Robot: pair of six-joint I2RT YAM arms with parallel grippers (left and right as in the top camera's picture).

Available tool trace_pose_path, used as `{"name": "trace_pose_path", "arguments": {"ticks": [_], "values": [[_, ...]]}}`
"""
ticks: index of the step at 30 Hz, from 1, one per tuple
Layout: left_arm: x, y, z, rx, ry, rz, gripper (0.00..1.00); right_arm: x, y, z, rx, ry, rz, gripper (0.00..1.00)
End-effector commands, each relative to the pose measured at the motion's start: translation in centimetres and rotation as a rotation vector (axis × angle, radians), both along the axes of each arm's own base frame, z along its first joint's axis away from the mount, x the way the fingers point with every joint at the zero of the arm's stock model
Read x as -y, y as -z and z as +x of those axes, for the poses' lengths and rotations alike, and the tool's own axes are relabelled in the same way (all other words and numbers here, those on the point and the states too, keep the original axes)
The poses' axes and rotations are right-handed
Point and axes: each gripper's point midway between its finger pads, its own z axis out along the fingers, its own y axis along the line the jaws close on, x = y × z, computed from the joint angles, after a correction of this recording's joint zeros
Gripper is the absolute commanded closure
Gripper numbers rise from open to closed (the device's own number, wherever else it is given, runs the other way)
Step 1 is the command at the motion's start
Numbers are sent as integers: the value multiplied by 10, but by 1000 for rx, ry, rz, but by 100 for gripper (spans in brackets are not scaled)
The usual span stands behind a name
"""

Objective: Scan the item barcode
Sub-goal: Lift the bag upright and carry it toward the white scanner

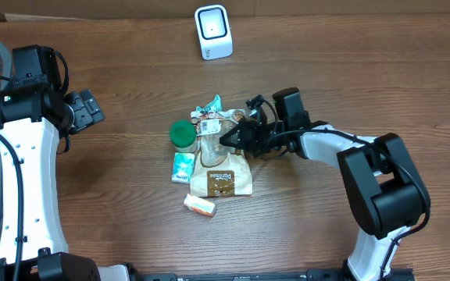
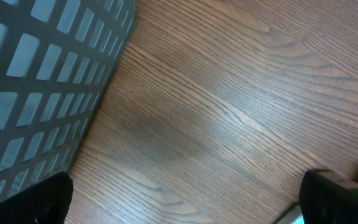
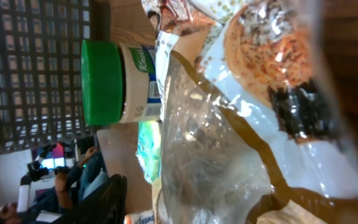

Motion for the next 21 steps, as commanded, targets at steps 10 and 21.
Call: {"name": "trace_pose_path", "arguments": {"ticks": [10,21], "values": [[1,3,1,-9,21,1,1,-3,16,4,-61,84,-102,76],[1,3,1,-9,21,1,0,3,-25,2,-37,25,24,96]]}}
